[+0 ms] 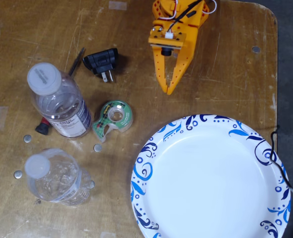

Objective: Move the bottles to the plate

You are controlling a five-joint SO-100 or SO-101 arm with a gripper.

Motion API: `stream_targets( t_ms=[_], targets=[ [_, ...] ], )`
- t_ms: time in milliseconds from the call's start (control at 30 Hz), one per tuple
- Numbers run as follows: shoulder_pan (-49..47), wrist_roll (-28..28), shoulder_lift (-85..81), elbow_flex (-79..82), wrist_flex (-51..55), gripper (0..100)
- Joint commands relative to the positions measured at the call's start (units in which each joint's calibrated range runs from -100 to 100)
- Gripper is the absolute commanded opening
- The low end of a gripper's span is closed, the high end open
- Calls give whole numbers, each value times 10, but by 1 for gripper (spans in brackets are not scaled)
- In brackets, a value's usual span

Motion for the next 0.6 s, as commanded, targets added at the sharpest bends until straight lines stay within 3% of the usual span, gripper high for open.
stream_targets(
  t_ms=[0,567],
  targets=[
    [-27,75,-7,4,-5,1],
    [-23,79,-7,4,-11,1]
  ],
)
